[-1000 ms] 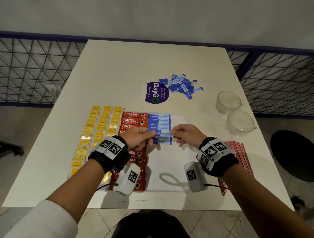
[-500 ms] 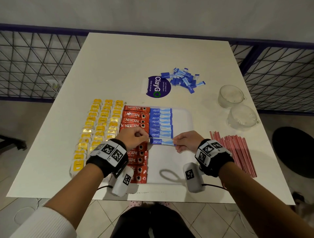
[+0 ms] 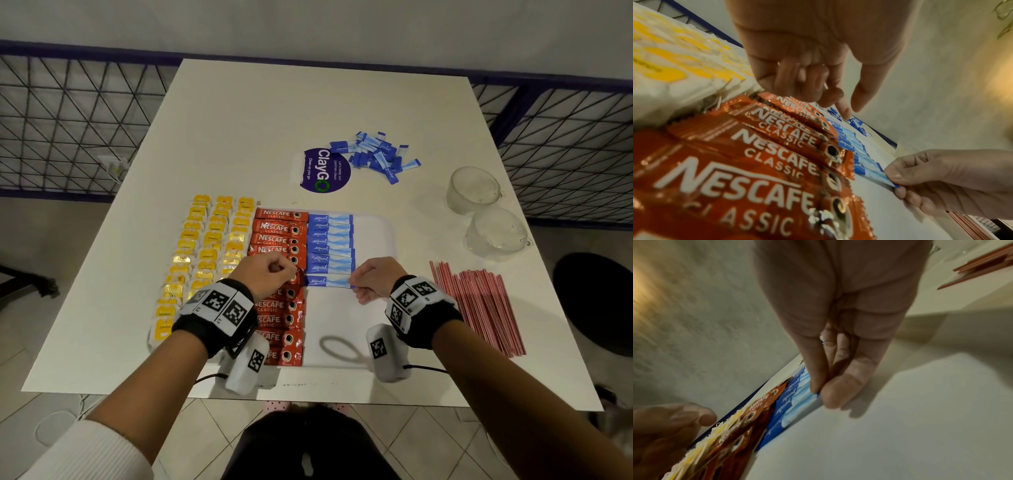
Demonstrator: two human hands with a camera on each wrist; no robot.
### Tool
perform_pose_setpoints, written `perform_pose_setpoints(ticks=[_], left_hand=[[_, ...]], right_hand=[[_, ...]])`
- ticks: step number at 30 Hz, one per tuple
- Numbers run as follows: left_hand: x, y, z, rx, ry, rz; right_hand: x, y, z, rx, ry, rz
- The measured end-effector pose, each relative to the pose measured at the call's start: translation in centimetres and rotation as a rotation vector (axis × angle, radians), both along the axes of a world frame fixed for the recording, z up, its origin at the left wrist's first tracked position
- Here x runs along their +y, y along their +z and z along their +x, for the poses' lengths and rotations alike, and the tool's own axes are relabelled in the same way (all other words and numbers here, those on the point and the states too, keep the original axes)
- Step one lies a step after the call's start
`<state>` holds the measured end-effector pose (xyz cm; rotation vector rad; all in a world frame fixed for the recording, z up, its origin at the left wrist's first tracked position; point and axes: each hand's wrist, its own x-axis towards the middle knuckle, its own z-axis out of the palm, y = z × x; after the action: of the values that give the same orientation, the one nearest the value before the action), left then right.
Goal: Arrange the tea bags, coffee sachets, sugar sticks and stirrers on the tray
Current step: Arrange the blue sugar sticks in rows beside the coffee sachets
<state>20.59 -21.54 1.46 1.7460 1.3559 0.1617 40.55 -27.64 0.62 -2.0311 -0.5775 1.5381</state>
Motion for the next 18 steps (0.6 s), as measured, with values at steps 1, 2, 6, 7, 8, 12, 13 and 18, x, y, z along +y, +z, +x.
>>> perform_pose_setpoints(ticks=[1, 2, 6, 7, 8, 12, 13, 18], left_hand=[[0.0, 0.0, 0.0, -0.001, 0.001, -0.004], [0.1, 0.0, 0.0, 0.001, -0.002, -0.006], [0.3, -0.1, 0.3, 0.004, -0.018, -0.022], [0.4, -0.1, 0.3, 0.002, -0.022, -0.025], [0.4, 0.0, 0.4, 0.001, -0.029, -0.023], [0.7, 0.1, 0.6, 0.005, -0.062, -0.01], [0.8, 0.1, 0.6, 0.004, -0.064, -0.015], [1.9, 1.1, 0.8, 0.028, -0.104, -0.008]], right_hand=[[0.0, 0.0, 0.0, -0.016, 0.005, -0.003], [0.1, 0.0, -0.1, -0.041, 0.015, -0.006], [0.3, -0.1, -0.1, -0.121, 0.05, -0.021], [0.3, -0.2, -0.1, -0.132, 0.056, -0.03], [0.3, -0.2, -0.1, -0.143, 0.059, -0.037], [0.4, -0.6, 0.0, -0.184, 0.056, -0.027], [0.4, -0.7, 0.0, -0.191, 0.061, -0.029], [0.3, -0.6, 0.8, -0.224, 0.065, -0.007]])
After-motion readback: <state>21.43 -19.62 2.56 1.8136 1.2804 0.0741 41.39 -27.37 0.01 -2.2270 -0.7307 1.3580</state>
